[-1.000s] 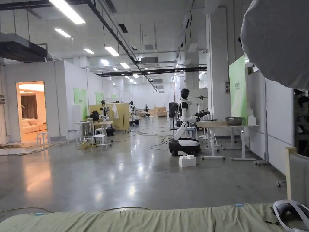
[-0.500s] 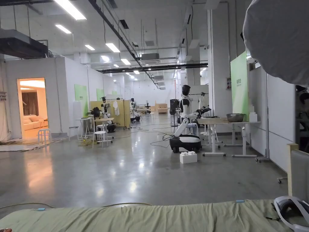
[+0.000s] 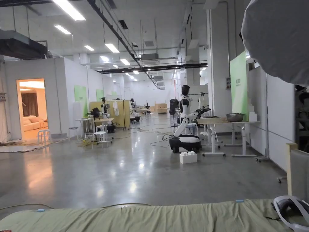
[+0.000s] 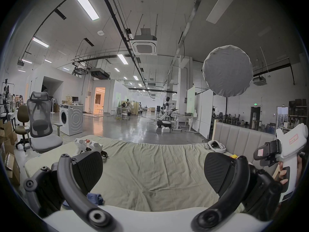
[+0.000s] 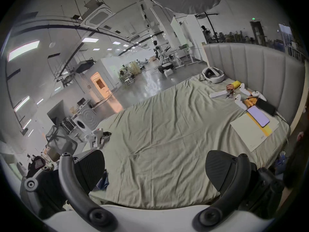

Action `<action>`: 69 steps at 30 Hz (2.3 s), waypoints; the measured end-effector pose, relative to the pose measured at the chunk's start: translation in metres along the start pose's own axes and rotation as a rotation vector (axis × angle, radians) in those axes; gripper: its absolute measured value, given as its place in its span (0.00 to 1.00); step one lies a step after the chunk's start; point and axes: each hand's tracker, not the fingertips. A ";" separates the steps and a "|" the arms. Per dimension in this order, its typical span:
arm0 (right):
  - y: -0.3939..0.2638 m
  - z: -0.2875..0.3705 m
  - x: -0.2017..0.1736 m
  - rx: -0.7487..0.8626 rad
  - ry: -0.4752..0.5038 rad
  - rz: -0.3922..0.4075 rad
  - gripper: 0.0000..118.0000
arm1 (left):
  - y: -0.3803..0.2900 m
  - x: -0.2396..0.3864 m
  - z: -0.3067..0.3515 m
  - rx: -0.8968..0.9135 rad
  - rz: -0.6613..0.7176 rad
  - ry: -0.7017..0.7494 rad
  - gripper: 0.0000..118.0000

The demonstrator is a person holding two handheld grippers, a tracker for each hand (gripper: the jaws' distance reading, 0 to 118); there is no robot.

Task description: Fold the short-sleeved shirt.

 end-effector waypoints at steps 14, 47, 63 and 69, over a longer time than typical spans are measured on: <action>-0.005 -0.001 0.005 0.040 -0.033 0.008 1.00 | 0.001 0.004 -0.003 -0.021 0.001 -0.024 1.00; -0.028 0.029 -0.035 0.401 -0.006 0.322 1.00 | 0.011 0.014 0.013 0.014 -0.023 -0.079 1.00; -0.028 0.032 -0.051 0.526 -0.036 0.424 1.00 | 0.003 0.015 0.013 0.052 -0.041 -0.067 1.00; -0.042 0.023 -0.050 0.469 -0.026 0.440 1.00 | -0.003 0.014 0.014 0.032 -0.047 -0.060 1.00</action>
